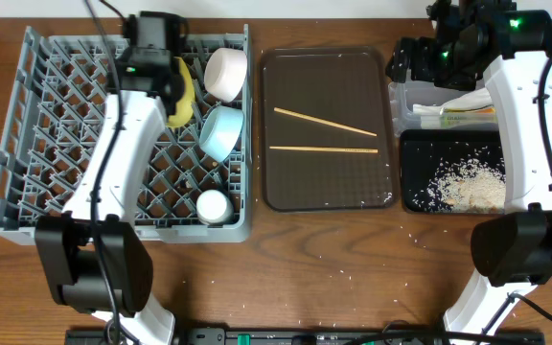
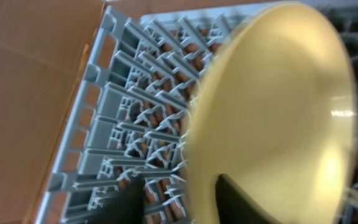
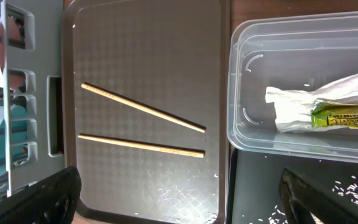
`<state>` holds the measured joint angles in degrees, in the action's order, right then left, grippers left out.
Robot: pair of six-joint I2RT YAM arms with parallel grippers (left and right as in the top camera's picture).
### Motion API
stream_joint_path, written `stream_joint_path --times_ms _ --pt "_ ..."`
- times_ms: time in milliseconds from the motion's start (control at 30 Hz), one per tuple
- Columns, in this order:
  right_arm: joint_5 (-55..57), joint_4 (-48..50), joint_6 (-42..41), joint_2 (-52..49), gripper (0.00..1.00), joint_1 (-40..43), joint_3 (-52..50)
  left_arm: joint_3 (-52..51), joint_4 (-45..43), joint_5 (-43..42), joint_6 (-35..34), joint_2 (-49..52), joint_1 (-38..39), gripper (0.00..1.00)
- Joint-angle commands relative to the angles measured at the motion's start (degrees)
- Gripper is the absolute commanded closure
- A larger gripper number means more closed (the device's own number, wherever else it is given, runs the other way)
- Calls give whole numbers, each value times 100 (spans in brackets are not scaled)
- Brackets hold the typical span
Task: Sort waste into correct bins and load items into the dishwasher
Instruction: 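Carry the yellow plate left and stand it upright in the rack, then release the plate and withdraw the left gripper from the rack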
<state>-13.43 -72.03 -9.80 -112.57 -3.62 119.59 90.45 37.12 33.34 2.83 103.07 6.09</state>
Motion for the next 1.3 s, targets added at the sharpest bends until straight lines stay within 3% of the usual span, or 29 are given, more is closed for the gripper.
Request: stream_joint_path --times_ms 0,167,367,567,700,833,967,1200,1267 --pt "-9 0 68 15 1 -55 28 -37 9 186 -7 -48 92 47" --pt "-9 -2 68 15 1 -52 28 -20 13 157 -109 -83 140 36" --pt "-9 0 68 15 1 -52 28 293 367 -1121 -417 -492 140 25" --pt "-9 -2 68 15 1 -52 28 302 994 -3058 -1759 -1099 168 25" --pt "-9 0 68 15 1 -55 28 186 1255 -3501 -2677 -990 588 25" --pt "-9 -2 68 15 1 -52 28 55 1161 -3484 -3073 -592 1294 27" --pt "-9 0 68 15 1 -52 28 50 734 -3484 -3978 190 1926 35" --pt "-9 0 68 15 1 -52 28 50 -269 -3482 -4363 1268 2341 47" --pt "-9 0 68 15 1 -52 28 50 -345 -3484 -4789 1587 2391 48"
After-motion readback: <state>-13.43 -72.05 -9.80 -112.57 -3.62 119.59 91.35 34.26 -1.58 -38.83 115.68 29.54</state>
